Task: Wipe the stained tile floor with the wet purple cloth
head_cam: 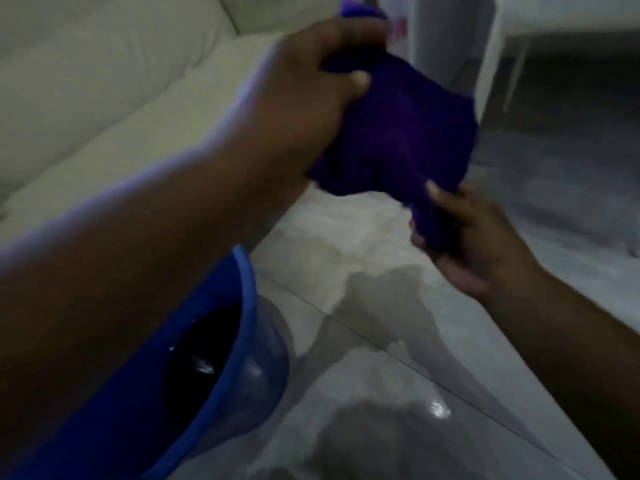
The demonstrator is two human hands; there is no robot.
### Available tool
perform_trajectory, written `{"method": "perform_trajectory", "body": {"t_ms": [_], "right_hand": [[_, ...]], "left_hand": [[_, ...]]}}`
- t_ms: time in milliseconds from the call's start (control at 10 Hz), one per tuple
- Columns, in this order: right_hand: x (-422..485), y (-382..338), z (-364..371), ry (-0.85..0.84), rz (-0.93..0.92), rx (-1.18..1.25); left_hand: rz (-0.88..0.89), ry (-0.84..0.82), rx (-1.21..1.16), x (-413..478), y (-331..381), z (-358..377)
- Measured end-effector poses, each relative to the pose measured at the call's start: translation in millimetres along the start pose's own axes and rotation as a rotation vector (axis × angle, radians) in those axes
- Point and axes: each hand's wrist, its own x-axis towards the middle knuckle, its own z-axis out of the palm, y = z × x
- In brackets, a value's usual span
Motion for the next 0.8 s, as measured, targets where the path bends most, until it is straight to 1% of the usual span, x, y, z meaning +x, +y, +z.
{"method": "perform_trajectory", "body": {"t_ms": [100, 200, 300, 400, 500, 600, 700, 800], "right_hand": [[17.1, -12.6, 41.6, -0.111, -0.078, -0.211], [32.3, 19.1, 77.0, -0.199, -0.07, -0.459], [36.2, 76.6, 88.4, -0.268, 0.028, -0.572], [28.8, 122.7, 78.9, -0.255, 0.175, -0.631], [21.9, 144.9, 67.6, -0.227, 0.267, -0.72], [21.3, 151.3, 60.6, -0.188, 0.34, -0.777], [21.2, 145.1, 51.2, -0.154, 0.3, -0.988], [30.9, 114.1, 33.0, -0.086, 0.177, -1.22]], "left_hand": [[0.005, 0.168, 0.016, -28.7, -22.3, -76.3], [-0.159, 0.284, -0.002, -63.4, -70.6, -118.8], [-0.428, 0.303, -0.045, -102.5, -121.3, -138.8], [-0.624, 0.18, -0.011, -134.9, -154.6, -147.9], [-0.69, 0.057, 0.063, -153.0, -167.2, -142.3], [-0.732, -0.072, 0.117, -158.3, -177.0, -139.7], [-0.69, -0.182, 0.418, -150.7, -178.8, -136.9], [-0.498, -0.024, 0.593, -118.8, -167.9, -134.9]]}}
